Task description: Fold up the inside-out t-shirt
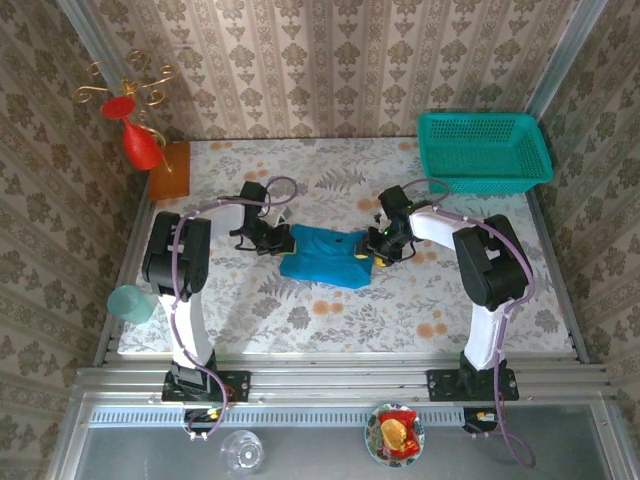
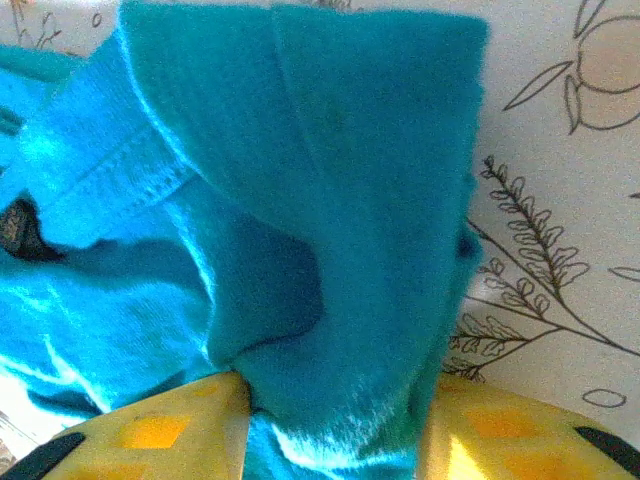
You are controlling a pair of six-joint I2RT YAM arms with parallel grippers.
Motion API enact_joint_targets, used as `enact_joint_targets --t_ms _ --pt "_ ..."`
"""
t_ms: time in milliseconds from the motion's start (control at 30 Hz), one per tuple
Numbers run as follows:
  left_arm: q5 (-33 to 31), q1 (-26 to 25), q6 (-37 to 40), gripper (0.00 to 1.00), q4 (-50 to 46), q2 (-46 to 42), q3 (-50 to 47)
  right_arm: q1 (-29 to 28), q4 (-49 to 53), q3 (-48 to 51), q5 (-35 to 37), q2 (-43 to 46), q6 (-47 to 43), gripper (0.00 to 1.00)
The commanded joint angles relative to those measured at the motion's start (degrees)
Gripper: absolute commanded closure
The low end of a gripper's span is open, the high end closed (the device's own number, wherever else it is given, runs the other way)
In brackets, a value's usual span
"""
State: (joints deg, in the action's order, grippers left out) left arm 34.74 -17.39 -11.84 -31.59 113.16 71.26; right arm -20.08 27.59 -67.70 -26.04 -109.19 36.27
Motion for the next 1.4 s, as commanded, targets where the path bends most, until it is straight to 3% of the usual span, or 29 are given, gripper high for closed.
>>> enact_joint_targets --t_ms 0,300,767,1000,1367 --pt "-10.7 2.4 3.3 0.99 -6.4 -2.0 -0.1 0.1 2.2 1.2 1.0 3.1 -1.3 0.52" --pt "-32.9 8.2 8.9 0.99 -14.7 -2.5 3.8 1.7 5.6 2.4 1.0 6.2 -5.8 0.5" --pt "-55.3 20.7 15.0 0.97 -11.4 0.9 13.0 5.0 7.8 1.6 -3.6 6.6 -11.3 0.5" --pt "-62.8 24.3 23.4 0.98 -11.5 7.1 21.5 5.4 7.8 0.9 -6.2 7.5 -11.4 0.5" --pt "-60.9 28.6 23.6 0.92 -10.4 11.9 25.7 5.6 7.4 2.3 -6.7 8.3 -11.7 0.5"
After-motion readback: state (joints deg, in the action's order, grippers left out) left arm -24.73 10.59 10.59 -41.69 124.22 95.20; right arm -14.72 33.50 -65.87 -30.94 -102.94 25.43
